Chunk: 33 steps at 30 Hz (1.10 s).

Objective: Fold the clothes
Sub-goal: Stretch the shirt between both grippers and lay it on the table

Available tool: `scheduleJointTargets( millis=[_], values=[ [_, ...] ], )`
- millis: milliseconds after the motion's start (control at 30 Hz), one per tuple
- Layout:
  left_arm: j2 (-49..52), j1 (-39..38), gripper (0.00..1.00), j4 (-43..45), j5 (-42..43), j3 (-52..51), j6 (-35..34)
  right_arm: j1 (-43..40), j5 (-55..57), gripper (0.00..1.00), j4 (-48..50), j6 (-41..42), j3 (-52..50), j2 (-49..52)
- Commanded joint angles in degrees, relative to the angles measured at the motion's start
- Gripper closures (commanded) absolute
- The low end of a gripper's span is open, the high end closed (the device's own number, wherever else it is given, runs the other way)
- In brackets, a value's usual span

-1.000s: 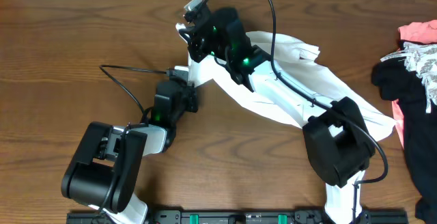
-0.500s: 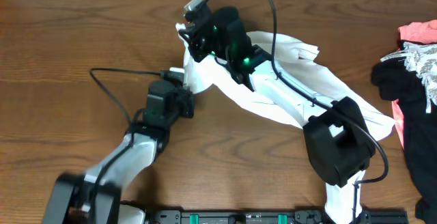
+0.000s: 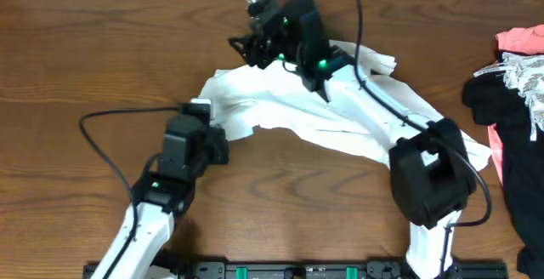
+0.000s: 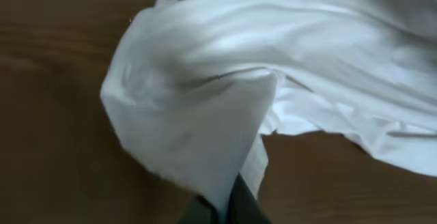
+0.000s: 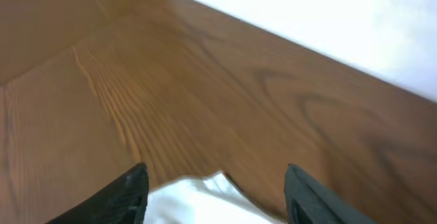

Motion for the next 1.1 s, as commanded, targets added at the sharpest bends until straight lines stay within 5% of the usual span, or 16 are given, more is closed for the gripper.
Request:
scheduleJointTargets(
  millis=[0,567,1067],
  values=[
    [-3.28,2.54,0.94,-2.73,-0.7,0.48,-1.01,-3.37,-1.2,0.42,-6.03,0.72,1.57,-4.35],
    [-6.71,7.61,0.94,-32.24,-0.66,12.66,-1.01,-13.46,17.44,0.46,-49.96,-1.4,1.57,-14.25],
    [-4.46,7.61,0.94,-51.32,2.4,18.49,-1.64,-13.64,23.02,0.53,-66.05,0.83,1.55,-14.25]
  ],
)
